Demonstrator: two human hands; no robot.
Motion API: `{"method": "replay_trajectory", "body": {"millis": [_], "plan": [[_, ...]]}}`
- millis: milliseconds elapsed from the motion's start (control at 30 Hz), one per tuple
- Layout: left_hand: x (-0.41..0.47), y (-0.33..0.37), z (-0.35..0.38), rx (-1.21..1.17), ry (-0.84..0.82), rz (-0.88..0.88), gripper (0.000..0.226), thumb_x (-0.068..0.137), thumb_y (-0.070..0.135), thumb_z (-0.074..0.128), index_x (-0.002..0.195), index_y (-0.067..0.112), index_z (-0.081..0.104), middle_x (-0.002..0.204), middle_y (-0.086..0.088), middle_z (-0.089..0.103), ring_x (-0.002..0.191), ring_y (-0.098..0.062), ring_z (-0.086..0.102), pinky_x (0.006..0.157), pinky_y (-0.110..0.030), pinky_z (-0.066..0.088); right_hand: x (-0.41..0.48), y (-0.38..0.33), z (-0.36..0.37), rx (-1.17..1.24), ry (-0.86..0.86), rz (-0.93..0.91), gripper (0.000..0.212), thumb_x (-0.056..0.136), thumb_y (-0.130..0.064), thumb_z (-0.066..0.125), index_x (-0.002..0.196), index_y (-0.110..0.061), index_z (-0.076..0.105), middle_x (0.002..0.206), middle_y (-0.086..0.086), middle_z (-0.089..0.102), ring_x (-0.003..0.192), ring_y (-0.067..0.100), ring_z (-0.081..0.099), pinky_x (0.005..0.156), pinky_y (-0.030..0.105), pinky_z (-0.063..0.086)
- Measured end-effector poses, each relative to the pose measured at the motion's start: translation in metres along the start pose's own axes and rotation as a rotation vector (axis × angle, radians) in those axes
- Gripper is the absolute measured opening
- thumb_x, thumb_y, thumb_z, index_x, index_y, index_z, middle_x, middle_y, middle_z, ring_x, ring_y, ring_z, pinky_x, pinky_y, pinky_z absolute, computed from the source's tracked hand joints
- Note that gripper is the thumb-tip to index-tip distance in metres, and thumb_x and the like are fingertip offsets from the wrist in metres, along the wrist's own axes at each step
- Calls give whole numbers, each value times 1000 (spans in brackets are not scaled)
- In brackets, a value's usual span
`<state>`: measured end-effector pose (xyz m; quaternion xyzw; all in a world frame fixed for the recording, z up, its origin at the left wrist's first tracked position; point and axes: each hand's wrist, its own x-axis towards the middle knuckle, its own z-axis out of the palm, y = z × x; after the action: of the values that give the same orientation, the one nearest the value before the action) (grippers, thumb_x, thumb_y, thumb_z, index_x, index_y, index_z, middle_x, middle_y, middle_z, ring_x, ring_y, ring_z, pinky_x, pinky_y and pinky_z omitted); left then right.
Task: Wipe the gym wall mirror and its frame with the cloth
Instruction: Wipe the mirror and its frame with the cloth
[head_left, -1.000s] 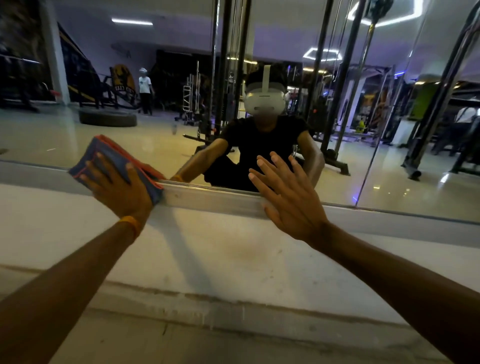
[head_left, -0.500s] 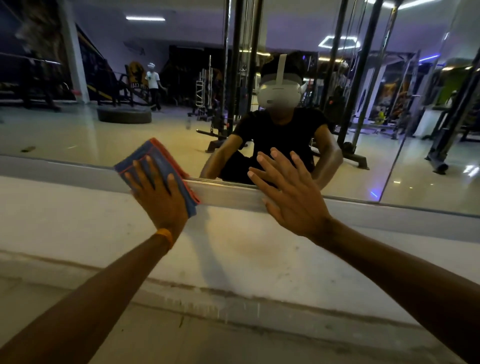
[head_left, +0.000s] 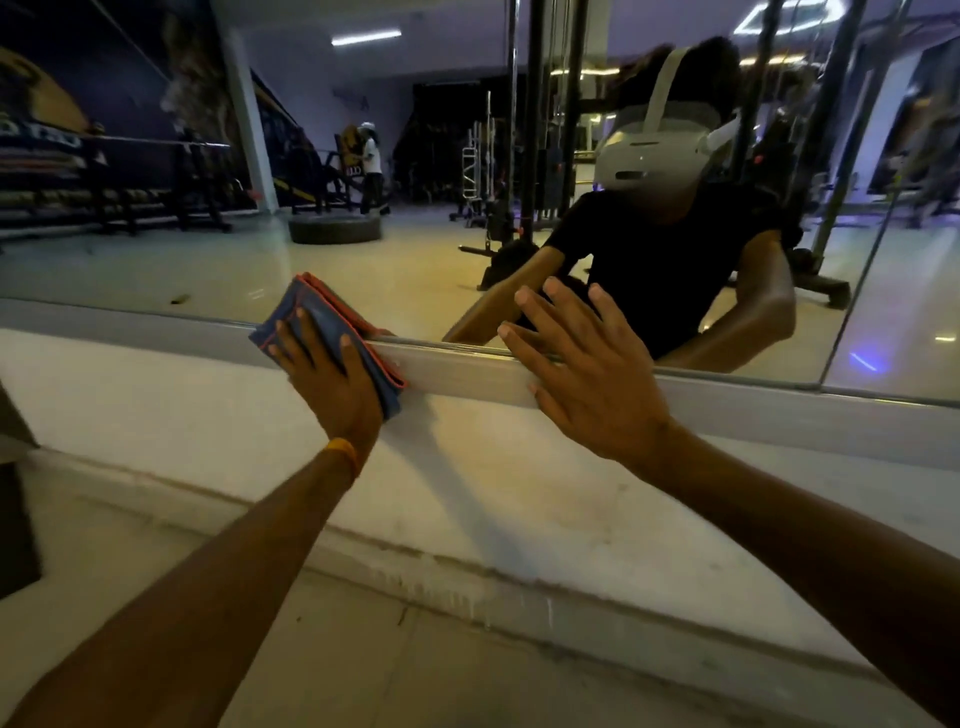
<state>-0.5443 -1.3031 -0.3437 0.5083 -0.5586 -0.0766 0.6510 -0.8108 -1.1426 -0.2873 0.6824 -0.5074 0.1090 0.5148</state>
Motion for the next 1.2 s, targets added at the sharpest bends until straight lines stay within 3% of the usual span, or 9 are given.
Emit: {"method": "replay_trajectory", "body": {"millis": [133, 300, 567, 667, 800, 967, 1033, 1100, 1200], "plan": [[7, 7, -3, 8, 25, -75, 73, 103, 47, 32, 163, 6, 18, 171, -21, 6, 157, -47, -3, 127, -53, 1, 0, -5, 2, 7, 40, 42, 61, 107, -42, 36, 163, -20, 27, 172, 15, 12, 159, 37, 6, 125, 61, 14], [-93, 53, 31, -5, -92, 248, 69, 108, 60, 20, 164, 27, -4, 171, -2, -10, 156, -16, -24, 126, -33, -18, -2, -8, 1, 20, -9, 38, 65, 104, -42, 40, 163, -19, 26, 172, 16, 10, 159, 38, 6, 124, 62, 16], [48, -38, -20, 95, 66, -14, 73, 105, 50, 24, 162, 4, 21, 169, -24, 14, 156, -49, 7, 126, -62, 10, 13, -42, 0, 55, -39, -6, 62, 104, -43, 38, 161, -18, 34, 171, 15, 14, 159, 37, 8, 126, 61, 14], [32, -33, -21, 59, 6, 68, 75, 107, 53, 22, 163, 4, 15, 170, -22, 9, 157, -45, 1, 128, -57, 3, 42, -52, -3, 37, -44, -12, 63, 102, -42, 40, 161, -19, 34, 171, 16, 13, 159, 37, 8, 126, 59, 15], [-39, -8, -4, 49, -108, 253, 67, 109, 57, 13, 164, 24, -7, 172, -5, -11, 158, -26, -16, 127, -41, -15, 52, -59, 5, 6, -45, -6, 69, 101, -40, 48, 163, -20, 27, 172, 15, 9, 159, 38, 6, 127, 59, 13], [31, -29, -2, 91, 77, 166, 66, 111, 47, 21, 163, 8, 18, 170, -20, 14, 157, -43, 6, 128, -50, -2, 50, -55, 3, -43, -49, -29, 70, 102, -42, 48, 164, -21, 23, 172, 15, 10, 159, 37, 6, 127, 58, 11], [79, -63, -19, 128, 153, 85, 64, 111, 41, 26, 162, 3, 22, 169, -24, 17, 155, -51, 10, 126, -38, -11, 51, -56, 0, -43, -47, -23, 66, 103, -42, 42, 164, -21, 26, 171, 15, 12, 159, 37, 8, 127, 58, 13], [105, -87, -39, 129, 149, 75, 63, 111, 37, 30, 162, 0, 22, 168, -26, 17, 154, -53, 9, 121, -25, -20, 51, -60, 0, -26, -44, -8, 64, 104, -41, 41, 163, -20, 29, 171, 15, 14, 159, 37, 9, 126, 60, 16], [82, -74, -43, 70, 58, 78, 65, 111, 40, 27, 163, 3, 17, 170, -23, 11, 157, -47, 3, 124, -33, -15, 57, -70, -1, 8, -36, 22, 63, 103, -40, 46, 161, -19, 33, 170, 16, 18, 158, 38, 12, 124, 62, 19]]}}
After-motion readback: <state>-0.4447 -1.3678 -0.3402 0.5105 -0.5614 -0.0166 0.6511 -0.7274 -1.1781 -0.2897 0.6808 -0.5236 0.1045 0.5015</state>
